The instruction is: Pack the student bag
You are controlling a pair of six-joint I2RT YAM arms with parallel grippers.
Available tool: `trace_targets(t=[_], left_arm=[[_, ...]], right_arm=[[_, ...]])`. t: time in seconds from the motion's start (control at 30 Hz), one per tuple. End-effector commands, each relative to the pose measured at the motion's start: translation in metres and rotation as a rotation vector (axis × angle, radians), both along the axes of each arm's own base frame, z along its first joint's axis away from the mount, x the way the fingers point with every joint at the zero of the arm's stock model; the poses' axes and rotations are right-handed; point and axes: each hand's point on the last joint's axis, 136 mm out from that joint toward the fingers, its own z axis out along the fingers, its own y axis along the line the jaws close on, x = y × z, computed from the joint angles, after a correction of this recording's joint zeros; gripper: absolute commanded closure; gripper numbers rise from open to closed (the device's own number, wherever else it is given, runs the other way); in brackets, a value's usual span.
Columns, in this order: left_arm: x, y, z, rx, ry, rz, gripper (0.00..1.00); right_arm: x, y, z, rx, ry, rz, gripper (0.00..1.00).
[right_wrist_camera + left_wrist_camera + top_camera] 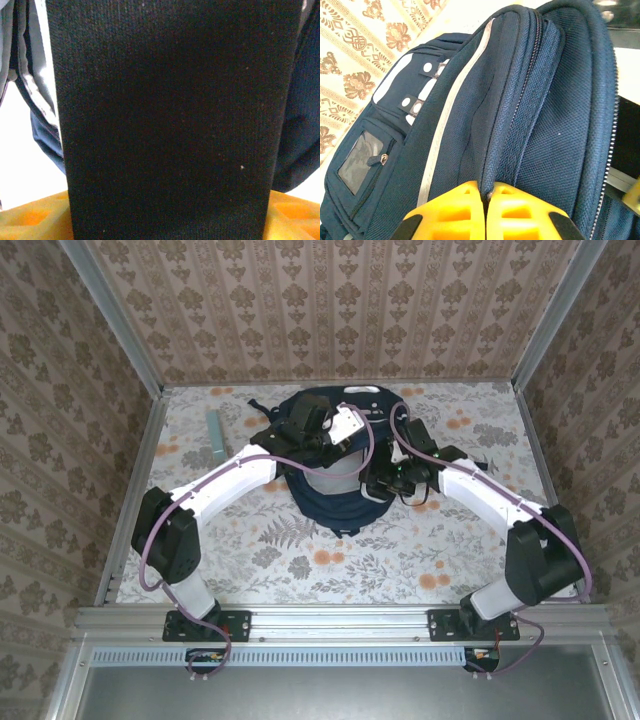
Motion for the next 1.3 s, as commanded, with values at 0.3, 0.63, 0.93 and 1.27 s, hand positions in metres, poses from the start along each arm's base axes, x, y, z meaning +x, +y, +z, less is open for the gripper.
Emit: trace_targets(t=[0.3, 0.63, 0.93, 1.27], left_arm=[[0.001, -0.008, 0.037, -0.119, -0.032, 0.013, 1.0], [0.0, -0.012, 0.028, -0.125, -0.001, 0.007, 1.0], [0.004, -0.013, 0.033, -0.153, -0.004, 0.028, 1.0], [0.005, -0.012, 0.035, -0.164, -0.003, 0.043, 1.0]], right_arm=[[0.044, -0.022, 0.0, -0.137, -0.037, -0.043, 0.08], [-0.008, -0.031, 0.016, -0.029, -0.106, -0.096, 0.17], [-0.015, -0.007, 0.012, 0.058, -0.182, -0.117, 0.27], [0.014, 0.004, 0.012, 0.194, -0.178, -0.26, 0.32]])
